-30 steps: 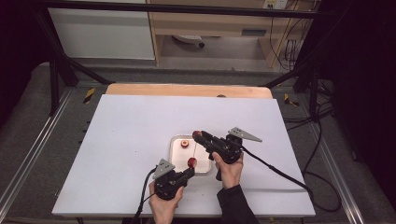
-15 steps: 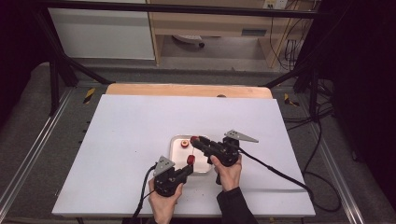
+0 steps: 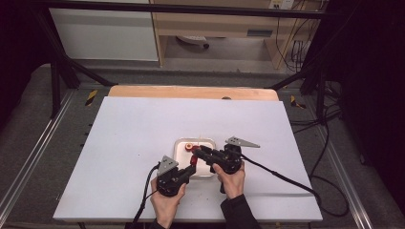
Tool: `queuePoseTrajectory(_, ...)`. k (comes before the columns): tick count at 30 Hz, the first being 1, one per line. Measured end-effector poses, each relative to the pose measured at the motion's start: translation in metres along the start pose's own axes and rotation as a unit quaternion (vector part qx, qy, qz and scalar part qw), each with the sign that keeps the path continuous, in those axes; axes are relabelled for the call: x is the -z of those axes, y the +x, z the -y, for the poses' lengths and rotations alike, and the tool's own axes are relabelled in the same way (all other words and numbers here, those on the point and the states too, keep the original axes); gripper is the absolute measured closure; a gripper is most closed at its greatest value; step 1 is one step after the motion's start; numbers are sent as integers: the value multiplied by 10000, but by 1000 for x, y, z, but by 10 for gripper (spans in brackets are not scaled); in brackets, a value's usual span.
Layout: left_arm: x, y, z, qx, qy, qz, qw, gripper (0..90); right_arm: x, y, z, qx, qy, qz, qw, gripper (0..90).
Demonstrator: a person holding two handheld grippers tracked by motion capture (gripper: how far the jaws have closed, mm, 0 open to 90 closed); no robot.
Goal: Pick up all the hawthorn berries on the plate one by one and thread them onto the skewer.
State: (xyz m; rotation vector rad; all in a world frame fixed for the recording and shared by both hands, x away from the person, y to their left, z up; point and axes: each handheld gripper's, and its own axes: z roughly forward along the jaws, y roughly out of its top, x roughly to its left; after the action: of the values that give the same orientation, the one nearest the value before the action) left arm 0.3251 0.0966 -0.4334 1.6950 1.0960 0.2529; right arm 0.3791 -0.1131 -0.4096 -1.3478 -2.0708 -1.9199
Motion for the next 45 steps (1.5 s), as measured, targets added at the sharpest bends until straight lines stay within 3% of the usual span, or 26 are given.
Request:
queuePoseTrajectory(14, 0, 4, 2, -207, 57, -25, 9998, 885, 0, 0, 1, 93, 116, 6, 9999, 613)
queuePoseTrajectory(20, 3, 8, 4, -382, 138, -69, 9992, 885, 8, -1, -10, 335, 81, 176, 9993, 433)
queuePoseTrajectory(26, 9, 13, 4, -551, 222, -118, 9982, 884, 13, -7, -18, 562, 448, 368, 9967, 269)
queuePoseTrajectory(35, 19, 18, 4, -681, 302, -160, 9971, 884, 13, -17, -20, 1061, 1136, 724, 9852, 96)
queuePoseTrajectory(45, 32, 30, 8, -718, 404, -88, 9966, 884, 16, -20, -21, 1506, 1619, 1007, 9700, 47)
